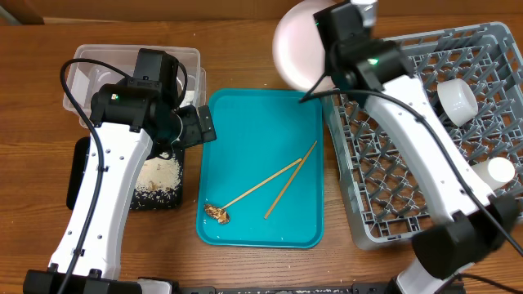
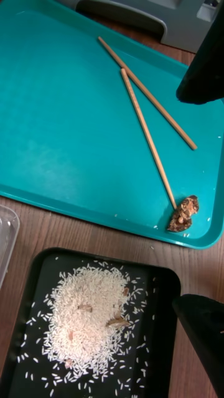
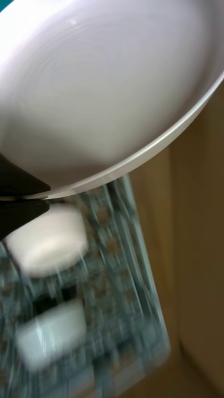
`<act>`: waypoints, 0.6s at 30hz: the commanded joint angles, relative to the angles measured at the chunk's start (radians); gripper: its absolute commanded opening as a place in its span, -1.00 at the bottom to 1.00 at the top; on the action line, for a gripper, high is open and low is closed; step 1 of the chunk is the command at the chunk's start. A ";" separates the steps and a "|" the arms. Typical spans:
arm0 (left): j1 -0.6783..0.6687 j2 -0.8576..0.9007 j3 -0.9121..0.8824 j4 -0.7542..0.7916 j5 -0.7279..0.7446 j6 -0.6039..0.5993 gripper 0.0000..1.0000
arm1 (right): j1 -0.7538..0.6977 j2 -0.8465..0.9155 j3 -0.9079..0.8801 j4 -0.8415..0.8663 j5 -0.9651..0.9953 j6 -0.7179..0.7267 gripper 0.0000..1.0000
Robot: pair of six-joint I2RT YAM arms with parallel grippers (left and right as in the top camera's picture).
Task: Sort waste into correct bins and load items into the dishwasher
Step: 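Place the white plate upright in the dish rack with right gripper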
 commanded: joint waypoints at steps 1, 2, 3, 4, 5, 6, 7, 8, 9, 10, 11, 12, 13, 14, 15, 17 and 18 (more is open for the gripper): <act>-0.001 -0.001 0.007 0.001 -0.003 -0.003 0.98 | -0.007 0.022 -0.022 -0.018 0.358 0.040 -0.92; -0.001 -0.001 0.007 0.000 -0.003 -0.002 0.98 | -0.012 0.023 -0.030 -0.026 0.365 0.060 -0.92; -0.001 -0.001 0.007 0.000 -0.003 -0.002 0.98 | -0.017 0.024 -0.040 -0.035 0.367 0.081 -0.92; -0.001 -0.001 0.007 0.000 -0.003 -0.002 0.98 | -0.025 0.024 -0.053 -0.045 0.367 0.109 -0.92; -0.001 -0.001 0.007 0.000 -0.003 -0.002 0.98 | -0.031 0.024 -0.068 -0.051 0.367 0.134 -0.92; -0.001 -0.001 0.007 0.000 -0.003 -0.002 0.98 | -0.037 0.024 -0.087 -0.057 0.366 0.162 -0.92; -0.001 -0.001 0.007 0.000 -0.003 -0.002 0.98 | -0.041 0.024 -0.105 -0.063 0.364 0.187 -0.92; -0.001 -0.001 0.007 -0.001 -0.003 -0.002 0.98 | -0.045 0.024 -0.128 -0.068 0.360 0.211 -0.92; -0.001 -0.001 0.007 -0.001 -0.003 -0.002 0.98 | -0.049 0.024 -0.148 -0.067 0.352 0.221 -0.92; -0.001 -0.001 0.007 -0.001 -0.003 -0.002 0.98 | -0.051 0.024 -0.168 -0.067 0.343 0.230 -0.92; -0.001 -0.001 0.007 -0.001 -0.003 -0.002 0.98 | -0.051 0.025 -0.185 -0.066 0.331 0.231 -0.92; -0.001 -0.001 0.007 0.000 -0.003 -0.002 0.98 | -0.051 0.026 -0.200 -0.063 0.308 0.231 -0.92; -0.001 -0.001 0.007 0.000 -0.003 -0.003 0.98 | -0.051 0.026 -0.212 -0.061 0.275 0.234 -0.92; -0.001 -0.001 0.007 0.000 -0.003 -0.003 0.98 | -0.049 0.026 -0.221 -0.060 0.245 0.237 -0.92; -0.001 -0.001 0.007 0.000 -0.003 -0.003 0.98 | -0.048 0.026 -0.228 -0.062 0.214 0.253 -0.92; -0.001 -0.001 0.007 -0.001 -0.002 -0.003 0.98 | -0.044 0.026 -0.231 -0.065 0.154 0.256 -0.92; -0.001 -0.001 0.007 -0.002 -0.002 -0.003 0.98 | -0.043 0.026 -0.231 -0.065 0.130 0.256 -0.92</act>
